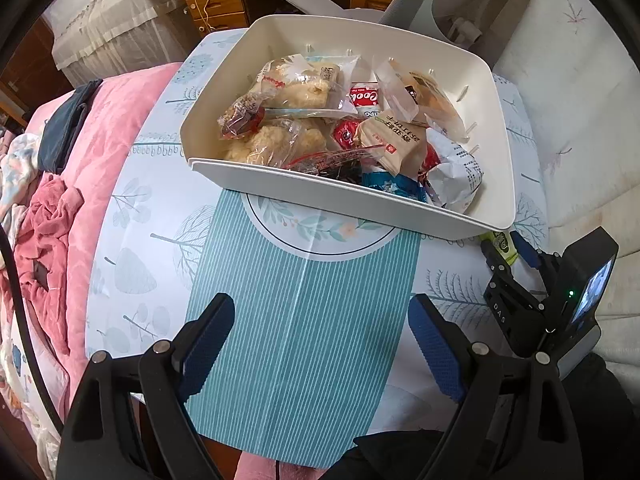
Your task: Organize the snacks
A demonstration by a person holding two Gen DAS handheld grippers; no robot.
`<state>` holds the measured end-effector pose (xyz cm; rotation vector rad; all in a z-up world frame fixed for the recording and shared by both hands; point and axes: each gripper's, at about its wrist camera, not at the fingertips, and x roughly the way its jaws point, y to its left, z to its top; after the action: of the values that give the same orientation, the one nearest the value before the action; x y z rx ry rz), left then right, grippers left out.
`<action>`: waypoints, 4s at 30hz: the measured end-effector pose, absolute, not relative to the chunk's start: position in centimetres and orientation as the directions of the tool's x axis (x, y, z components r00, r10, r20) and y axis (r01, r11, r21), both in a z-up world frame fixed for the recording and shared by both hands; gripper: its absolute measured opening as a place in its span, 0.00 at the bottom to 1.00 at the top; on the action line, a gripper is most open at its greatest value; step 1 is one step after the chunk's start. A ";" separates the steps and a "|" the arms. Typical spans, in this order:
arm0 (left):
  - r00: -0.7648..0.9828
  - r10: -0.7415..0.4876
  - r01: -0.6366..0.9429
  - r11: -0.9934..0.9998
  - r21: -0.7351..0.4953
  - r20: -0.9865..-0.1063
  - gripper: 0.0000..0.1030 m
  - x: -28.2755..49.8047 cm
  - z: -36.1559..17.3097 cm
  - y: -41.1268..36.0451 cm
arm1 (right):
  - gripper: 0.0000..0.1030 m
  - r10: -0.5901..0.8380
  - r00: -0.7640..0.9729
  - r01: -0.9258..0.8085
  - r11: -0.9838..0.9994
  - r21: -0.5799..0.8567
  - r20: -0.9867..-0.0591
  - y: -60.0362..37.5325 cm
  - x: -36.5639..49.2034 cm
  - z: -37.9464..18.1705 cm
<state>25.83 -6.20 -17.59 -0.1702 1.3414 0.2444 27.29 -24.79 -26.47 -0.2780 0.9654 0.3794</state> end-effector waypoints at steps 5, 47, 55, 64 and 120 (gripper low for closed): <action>0.221 0.063 -0.262 0.965 0.003 -0.973 0.85 25.7 -17.4 -5.6 | 0.37 0.173 0.489 -0.401 0.915 -0.044 -0.855 -24.5 26.8 -26.2; 0.289 -0.254 0.086 0.967 -0.239 -0.923 0.86 27.7 -17.3 7.6 | 0.37 -0.133 0.624 0.029 0.989 -0.147 -0.770 -14.2 24.2 -13.9; 0.274 -0.255 -0.001 0.964 -0.265 -0.927 0.86 28.1 -18.8 10.7 | 0.37 -0.071 0.614 -0.038 0.992 -0.119 -0.786 -10.9 27.2 -14.7; 0.313 -0.227 -0.064 0.964 -0.259 -0.922 0.86 27.3 -18.8 11.8 | 0.37 -0.022 0.605 -0.064 0.995 -0.077 -0.796 -9.3 28.8 -15.6; 0.579 -0.222 0.101 0.974 -0.201 -0.785 0.99 10.5 -1.8 3.7 | 0.92 0.084 0.635 0.070 0.984 0.165 -0.768 -15.2 5.2 0.4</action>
<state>10.49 3.70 -1.81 -0.1396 0.9352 -0.1897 5.21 -15.20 0.42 0.1864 0.8839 0.0080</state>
